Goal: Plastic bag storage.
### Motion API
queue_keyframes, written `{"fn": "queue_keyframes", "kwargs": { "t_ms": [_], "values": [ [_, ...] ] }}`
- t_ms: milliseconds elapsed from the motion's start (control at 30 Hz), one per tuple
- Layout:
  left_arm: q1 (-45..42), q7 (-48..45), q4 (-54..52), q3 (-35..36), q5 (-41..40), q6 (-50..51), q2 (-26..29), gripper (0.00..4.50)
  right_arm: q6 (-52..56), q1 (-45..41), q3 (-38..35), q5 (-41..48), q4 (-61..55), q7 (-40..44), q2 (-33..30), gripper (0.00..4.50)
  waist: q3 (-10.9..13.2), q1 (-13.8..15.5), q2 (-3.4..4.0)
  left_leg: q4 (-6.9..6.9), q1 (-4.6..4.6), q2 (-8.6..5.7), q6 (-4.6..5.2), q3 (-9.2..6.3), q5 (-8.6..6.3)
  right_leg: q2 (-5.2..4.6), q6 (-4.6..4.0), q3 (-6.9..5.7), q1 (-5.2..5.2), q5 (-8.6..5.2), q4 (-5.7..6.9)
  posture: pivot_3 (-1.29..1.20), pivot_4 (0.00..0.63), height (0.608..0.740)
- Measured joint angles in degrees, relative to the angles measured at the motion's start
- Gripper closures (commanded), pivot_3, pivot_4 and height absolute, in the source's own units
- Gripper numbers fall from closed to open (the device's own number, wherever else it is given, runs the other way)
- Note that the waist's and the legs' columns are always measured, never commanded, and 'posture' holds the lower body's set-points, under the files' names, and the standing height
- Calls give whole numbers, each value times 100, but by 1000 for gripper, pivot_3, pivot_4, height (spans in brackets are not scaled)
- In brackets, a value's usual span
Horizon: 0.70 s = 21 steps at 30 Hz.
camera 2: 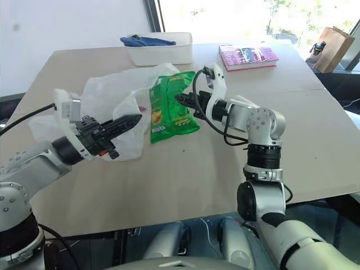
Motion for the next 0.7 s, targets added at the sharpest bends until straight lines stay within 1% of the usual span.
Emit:
{"fn": "queue_keyframes", "kwargs": {
  "t_ms": [133,233,333,467,567,700],
  "values": [
    [173,-241,-20,-41,-238,-198,176,4500,58,-126,-280,258,314,-251,305,4429,1,2,2,0,-8,-2,1,2,0,7,0,1,-9,0,0,0,150,740],
    [480,-363,-200,-48,-493,-365,208,4500,-99,-191,-366,342,878,-365,389,4429,2,-6,4,-2,-9,-1,1,5,0,4,0,4,-10,0,-1,0,150,740],
    [575,-334,-355,-46,-534,-626,207,4500,-365,-211,-397,366,1375,-466,405,4429,6,2,11,-2,-19,0,0,3,0,2,0,2,-18,0,-1,0,150,740],
    [782,-181,-451,-48,-745,-884,248,4500,-1058,-416,-573,595,2314,-682,446,4429,8,-17,13,-1,-27,0,0,6,0,5,0,6,-27,0,0,0,150,740],
    [906,-106,-475,-51,-851,-1010,307,4500,-1413,-538,-413,664,2833,-666,472,4429,8,-72,13,-2,-37,2,0,6,1,7,0,6,-36,0,0,0,150,740],
    [1031,38,-585,-55,-966,-1203,366,4500,-1435,-543,69,765,3324,-325,481,4429,8,-122,14,-1,-55,2,1,7,1,6,1,9,-50,1,0,0,150,740]
  ]
}}
